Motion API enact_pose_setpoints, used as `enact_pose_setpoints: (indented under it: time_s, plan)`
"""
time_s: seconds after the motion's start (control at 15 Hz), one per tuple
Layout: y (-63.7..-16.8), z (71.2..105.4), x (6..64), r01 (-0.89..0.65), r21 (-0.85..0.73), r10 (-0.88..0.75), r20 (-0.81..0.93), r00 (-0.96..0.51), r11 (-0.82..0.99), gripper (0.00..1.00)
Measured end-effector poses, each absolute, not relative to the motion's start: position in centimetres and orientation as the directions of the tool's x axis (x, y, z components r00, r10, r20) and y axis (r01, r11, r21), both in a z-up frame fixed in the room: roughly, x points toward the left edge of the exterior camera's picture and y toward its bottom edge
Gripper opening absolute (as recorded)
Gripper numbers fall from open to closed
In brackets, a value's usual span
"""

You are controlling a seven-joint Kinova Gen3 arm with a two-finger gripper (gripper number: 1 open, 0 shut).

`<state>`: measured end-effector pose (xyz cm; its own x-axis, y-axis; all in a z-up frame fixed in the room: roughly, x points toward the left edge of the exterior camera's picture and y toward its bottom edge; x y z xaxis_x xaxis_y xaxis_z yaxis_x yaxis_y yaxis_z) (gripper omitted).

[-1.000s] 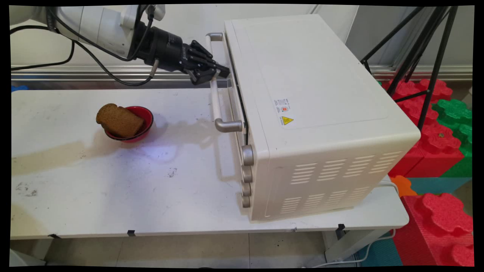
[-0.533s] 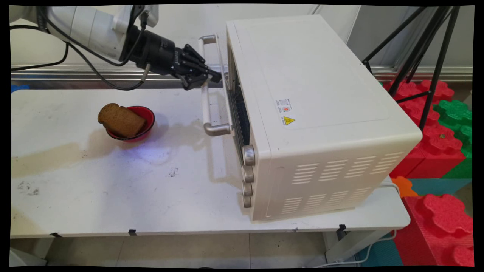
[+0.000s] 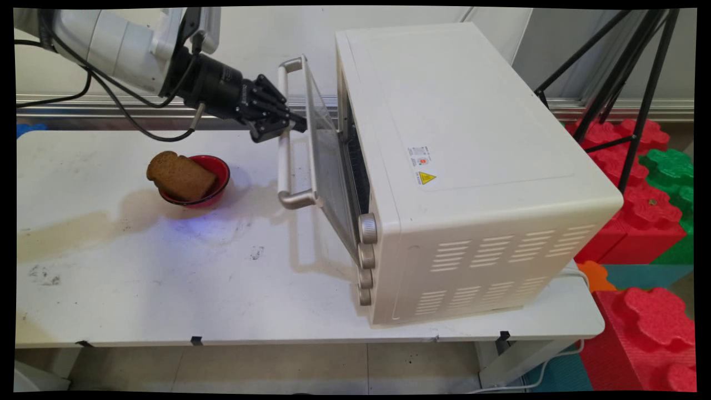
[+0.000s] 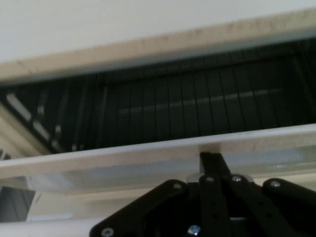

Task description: Open the oven

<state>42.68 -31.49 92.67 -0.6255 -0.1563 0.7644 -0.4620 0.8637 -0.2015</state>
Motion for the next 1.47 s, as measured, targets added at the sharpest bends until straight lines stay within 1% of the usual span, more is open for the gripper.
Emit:
enact_pose_setpoints:
  time_s: [0.93, 1.47]
  plan:
    - [-30.3, 90.2, 46.0, -0.419, -0.203, -0.180, 0.681, -0.710, 0.885, 0.00]
    - [-29.7, 88.1, 47.6, -0.404, -0.191, -0.203, 0.633, -0.748, 0.895, 0.00]
